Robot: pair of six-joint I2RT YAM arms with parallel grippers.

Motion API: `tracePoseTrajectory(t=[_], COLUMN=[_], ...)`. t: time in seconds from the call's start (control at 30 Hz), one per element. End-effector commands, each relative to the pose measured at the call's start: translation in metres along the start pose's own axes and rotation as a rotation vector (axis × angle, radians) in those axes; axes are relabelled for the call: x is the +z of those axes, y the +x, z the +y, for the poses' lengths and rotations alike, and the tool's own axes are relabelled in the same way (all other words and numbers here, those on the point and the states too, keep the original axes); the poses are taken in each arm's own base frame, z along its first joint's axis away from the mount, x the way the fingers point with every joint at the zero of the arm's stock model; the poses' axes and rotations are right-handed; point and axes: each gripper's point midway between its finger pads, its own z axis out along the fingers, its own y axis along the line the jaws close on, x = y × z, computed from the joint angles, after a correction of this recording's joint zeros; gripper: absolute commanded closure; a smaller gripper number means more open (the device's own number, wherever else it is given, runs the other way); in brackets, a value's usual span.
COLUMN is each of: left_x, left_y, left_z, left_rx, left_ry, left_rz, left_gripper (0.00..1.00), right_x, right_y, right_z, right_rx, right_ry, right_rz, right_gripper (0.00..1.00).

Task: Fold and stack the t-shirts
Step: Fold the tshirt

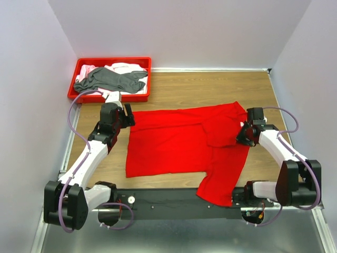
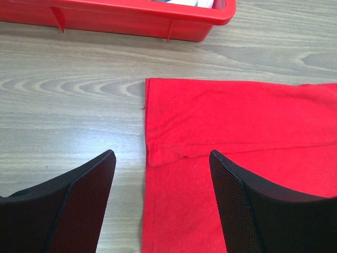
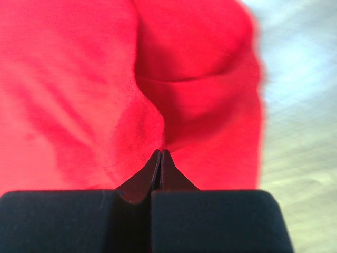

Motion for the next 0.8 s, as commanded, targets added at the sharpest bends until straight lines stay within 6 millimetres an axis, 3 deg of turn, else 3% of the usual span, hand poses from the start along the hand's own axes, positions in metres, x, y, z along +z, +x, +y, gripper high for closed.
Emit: tracePoseTrajectory(t=[0.0, 0.13, 0.27, 0.37, 0.43, 0.5, 0.6, 0.67, 0.7, 0.73, 0.77], left_x=[-0.005, -0.006, -0.007, -0.006, -0.004, 0.001, 0.016, 0.024, 0.033, 0.039, 0.048], left_y=[-0.008, -0.010, -0.010, -0.009, -0.005, 0.000, 0.013, 0.013, 0.031, 0.022, 0.034], left_z=[0.001, 0.001, 0.003, 0.003, 0.004, 0.004, -0.002, -0.013, -0.011, -0.017, -0.018], left_rx=[0.014, 0.015, 0.015, 0.016, 0.016, 0.014, 0.017, 0.019, 0.030, 0.032, 0.040], left_ry=[-0.010, -0.013, -0.020, -0.021, -0.023, -0.028, -0.007, 0.020, 0.005, 0.007, -0.001], left_rz=[-0.028, -0.035, -0.037, -0.033, -0.022, -0.002, 0.067, 0.107, 0.182, 0.181, 0.227], left_gripper=[0.20, 0.20, 0.20, 0.20, 0.20, 0.20, 0.20, 0.20, 0.21, 0.23, 0.24], right_x=[-0.006, -0.007, -0.005, -0.005, -0.014, -0.022, -0.029, -0.019, -0.020, -0.006, 0.000], right_y=[0.000, -0.001, 0.005, 0.002, -0.020, -0.041, -0.085, -0.104, -0.122, -0.129, -0.134], right_z=[-0.039, -0.056, -0.058, -0.052, -0.039, -0.024, 0.005, 0.014, 0.023, 0.025, 0.028], right_rx=[-0.003, -0.024, -0.020, -0.014, -0.017, -0.030, -0.059, -0.086, -0.106, -0.116, -0.121], right_ry=[0.205, 0.297, 0.310, 0.288, 0.248, 0.204, 0.133, 0.139, 0.127, 0.141, 0.137], right_rz=[-0.014, -0.021, 0.008, 0.013, -0.046, -0.097, -0.181, -0.204, -0.237, -0.238, -0.243], right_gripper=[0.99, 0.99, 0.99, 0.79, 0.61, 0.53, 0.52, 0.52, 0.53, 0.53, 0.56])
